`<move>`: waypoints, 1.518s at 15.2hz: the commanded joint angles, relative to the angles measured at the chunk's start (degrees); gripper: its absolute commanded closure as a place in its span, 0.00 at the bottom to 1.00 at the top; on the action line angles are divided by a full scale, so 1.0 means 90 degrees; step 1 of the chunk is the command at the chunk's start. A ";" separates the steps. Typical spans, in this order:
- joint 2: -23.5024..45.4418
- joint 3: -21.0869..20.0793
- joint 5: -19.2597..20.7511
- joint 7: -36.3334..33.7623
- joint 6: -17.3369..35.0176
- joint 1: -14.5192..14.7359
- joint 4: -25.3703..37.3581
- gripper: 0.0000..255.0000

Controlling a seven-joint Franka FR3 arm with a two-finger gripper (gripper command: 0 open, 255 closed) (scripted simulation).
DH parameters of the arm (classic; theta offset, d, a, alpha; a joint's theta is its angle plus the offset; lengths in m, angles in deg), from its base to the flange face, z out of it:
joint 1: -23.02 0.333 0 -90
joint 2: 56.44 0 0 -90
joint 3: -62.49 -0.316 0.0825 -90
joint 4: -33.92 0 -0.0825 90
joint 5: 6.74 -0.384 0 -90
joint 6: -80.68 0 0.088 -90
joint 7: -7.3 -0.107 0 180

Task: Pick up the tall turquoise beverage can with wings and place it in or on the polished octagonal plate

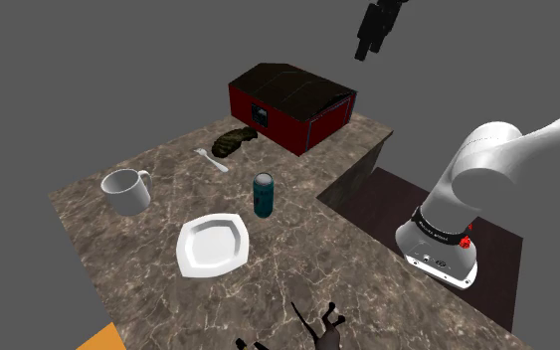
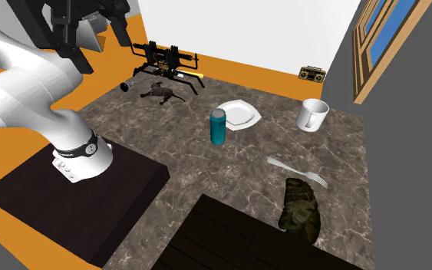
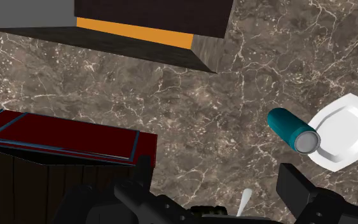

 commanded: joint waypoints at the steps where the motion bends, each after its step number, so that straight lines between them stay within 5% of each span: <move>1: 0.0000 0.0000 0.0000 0.0000 0.0000 0.0000 0.0000 0.00; 12: 0.0948 -0.1104 -0.0507 -0.0976 0.1696 0.0405 -0.0942 0.00; 23: 0.2862 -0.2212 -0.0623 -0.2044 0.3433 0.0695 -0.0967 0.00</move>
